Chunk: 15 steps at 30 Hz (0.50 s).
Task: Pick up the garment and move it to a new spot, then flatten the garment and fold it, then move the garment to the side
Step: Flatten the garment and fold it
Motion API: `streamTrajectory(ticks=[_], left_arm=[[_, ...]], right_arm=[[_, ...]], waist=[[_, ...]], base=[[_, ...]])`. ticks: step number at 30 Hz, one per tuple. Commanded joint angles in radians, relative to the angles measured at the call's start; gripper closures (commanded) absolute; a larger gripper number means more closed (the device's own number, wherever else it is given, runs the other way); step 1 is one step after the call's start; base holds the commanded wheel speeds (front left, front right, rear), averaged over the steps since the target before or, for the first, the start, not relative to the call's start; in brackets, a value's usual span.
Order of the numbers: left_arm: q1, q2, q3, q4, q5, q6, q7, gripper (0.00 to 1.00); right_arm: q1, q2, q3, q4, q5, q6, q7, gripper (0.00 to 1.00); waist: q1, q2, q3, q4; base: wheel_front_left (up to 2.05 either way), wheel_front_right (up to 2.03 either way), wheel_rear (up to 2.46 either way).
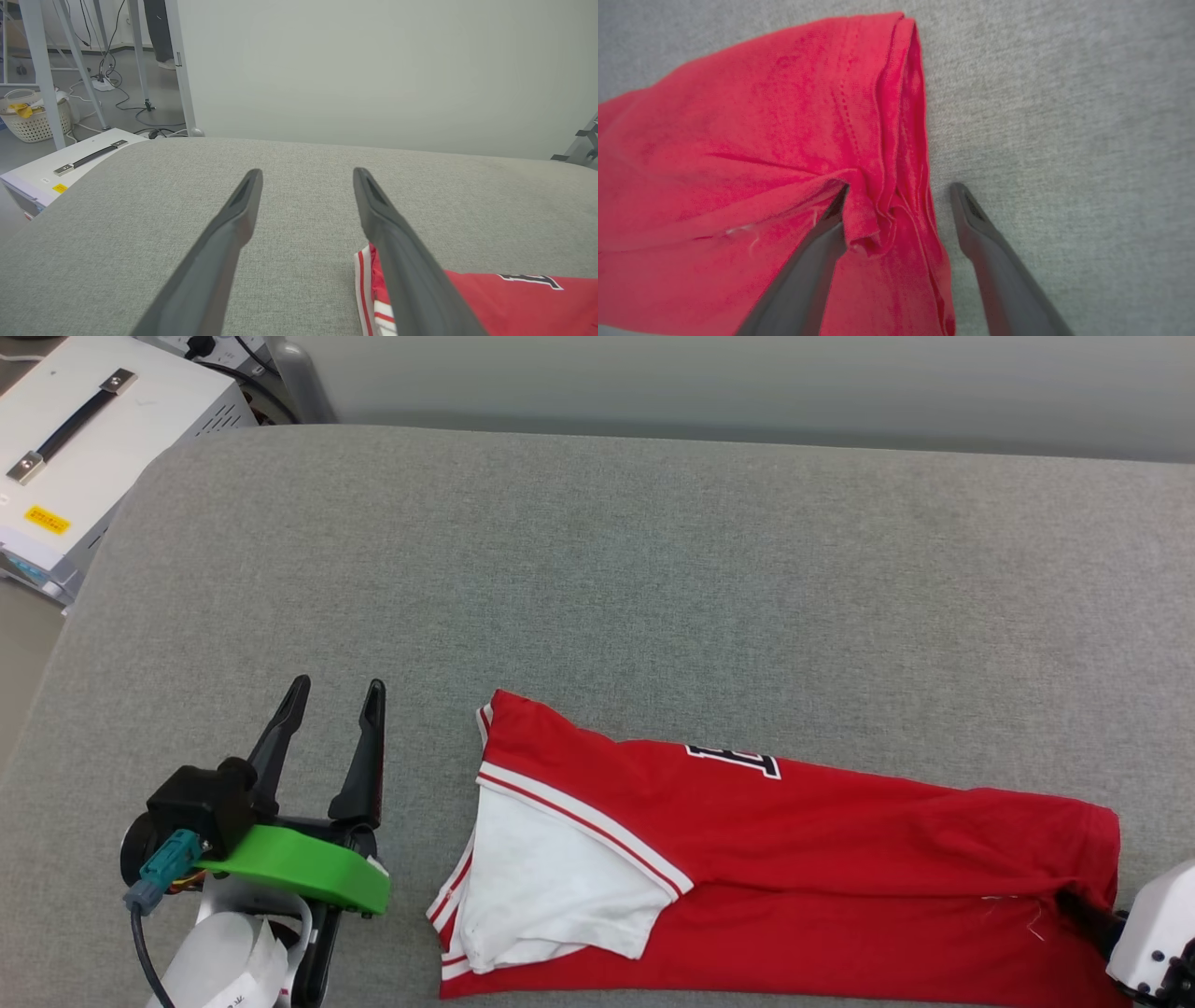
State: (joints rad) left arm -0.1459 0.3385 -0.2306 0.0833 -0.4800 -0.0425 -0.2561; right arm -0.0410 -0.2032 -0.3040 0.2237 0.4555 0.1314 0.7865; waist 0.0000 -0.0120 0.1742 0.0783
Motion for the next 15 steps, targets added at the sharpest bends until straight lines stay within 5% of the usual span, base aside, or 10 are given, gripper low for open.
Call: streamTrajectory(ticks=[1, 12, 13, 14, 15], left_arm=[[0.014, -0.012, 0.012, 0.006, 0.013, -0.013, -0.006, 0.00], [0.022, -0.071, 0.074, 0.053, 0.062, -0.068, -0.006, 0.00], [0.022, -0.074, 0.076, 0.057, 0.065, -0.070, -0.006, 0.00], [0.022, -0.077, 0.079, 0.061, 0.068, -0.072, -0.006, 0.00], [0.022, -0.080, 0.081, 0.064, 0.070, -0.074, -0.006, 0.00]], right_arm=[[-0.002, 0.016, 0.026, 0.037, 0.017, -0.001, 0.006, 0.00], [0.011, 0.012, 0.159, 0.049, 0.144, -0.001, 0.005, 0.00], [0.010, 0.009, 0.166, 0.051, 0.149, -0.001, 0.002, 0.14], [0.010, 0.006, 0.174, 0.053, 0.154, -0.001, -0.004, 0.51], [0.011, 0.003, 0.179, 0.054, 0.157, -0.001, -0.011, 0.72]], waist=[[0.0000, 0.0120, -0.001, 0.000], [0.0000, 0.0120, -0.016, -0.006], [0.0000, 0.0120, -0.017, -0.007], [0.0000, 0.0120, -0.019, -0.007], [0.0000, 0.0120, -0.021, -0.006]], base=[[0.00, 0.00, 0.00], [0.00, 0.00, 0.00], [0.00, 0.00, 0.00], [0.00, 0.00, 0.00], [0.00, 0.00, 0.00]])
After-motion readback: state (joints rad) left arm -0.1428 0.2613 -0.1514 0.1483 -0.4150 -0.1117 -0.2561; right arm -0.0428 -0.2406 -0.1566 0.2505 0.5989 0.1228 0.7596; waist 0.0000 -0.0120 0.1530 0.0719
